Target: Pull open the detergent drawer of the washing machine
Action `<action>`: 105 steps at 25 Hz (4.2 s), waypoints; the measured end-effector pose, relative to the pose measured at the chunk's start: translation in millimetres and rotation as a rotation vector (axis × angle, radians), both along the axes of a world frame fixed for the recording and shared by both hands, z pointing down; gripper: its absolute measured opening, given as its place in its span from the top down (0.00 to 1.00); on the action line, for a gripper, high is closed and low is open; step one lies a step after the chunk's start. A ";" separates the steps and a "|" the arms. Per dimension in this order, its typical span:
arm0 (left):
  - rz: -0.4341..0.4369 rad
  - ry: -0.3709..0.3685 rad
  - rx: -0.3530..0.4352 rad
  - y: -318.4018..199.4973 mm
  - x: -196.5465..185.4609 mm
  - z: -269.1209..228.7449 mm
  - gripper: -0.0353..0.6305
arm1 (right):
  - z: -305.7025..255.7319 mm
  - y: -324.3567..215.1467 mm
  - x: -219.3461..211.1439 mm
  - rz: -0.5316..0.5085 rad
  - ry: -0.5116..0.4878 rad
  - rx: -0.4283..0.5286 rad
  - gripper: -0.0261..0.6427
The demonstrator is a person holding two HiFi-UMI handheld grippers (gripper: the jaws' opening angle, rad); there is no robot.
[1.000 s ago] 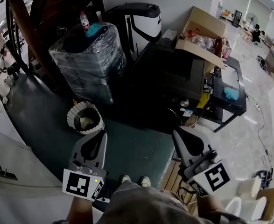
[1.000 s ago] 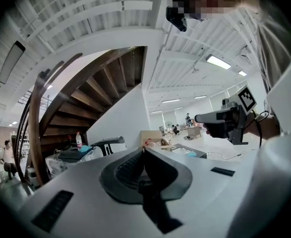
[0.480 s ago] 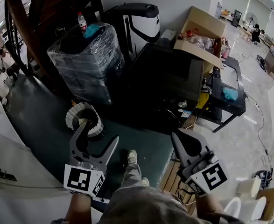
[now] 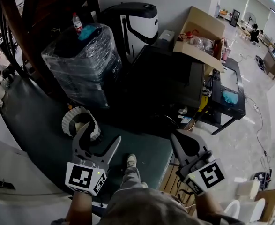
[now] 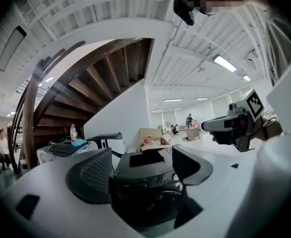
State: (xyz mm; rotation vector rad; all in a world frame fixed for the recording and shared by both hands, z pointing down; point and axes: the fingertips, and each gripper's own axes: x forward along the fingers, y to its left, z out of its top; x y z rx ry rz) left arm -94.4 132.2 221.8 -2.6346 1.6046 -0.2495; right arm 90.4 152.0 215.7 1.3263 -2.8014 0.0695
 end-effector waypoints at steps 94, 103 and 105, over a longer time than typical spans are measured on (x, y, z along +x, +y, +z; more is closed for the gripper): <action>-0.030 1.421 -0.740 -380.4 31.6 410.1 0.31 | 245.7 -335.0 -37.1 -0.006 0.065 -0.301 0.92; -0.028 1.418 -0.764 -336.3 12.4 410.5 0.31 | 237.8 -324.2 -50.4 -0.039 0.085 -0.313 0.92; -0.028 1.418 -0.766 -328.8 9.2 410.9 0.31 | 238.2 -322.1 -53.2 -0.046 0.094 -0.316 0.92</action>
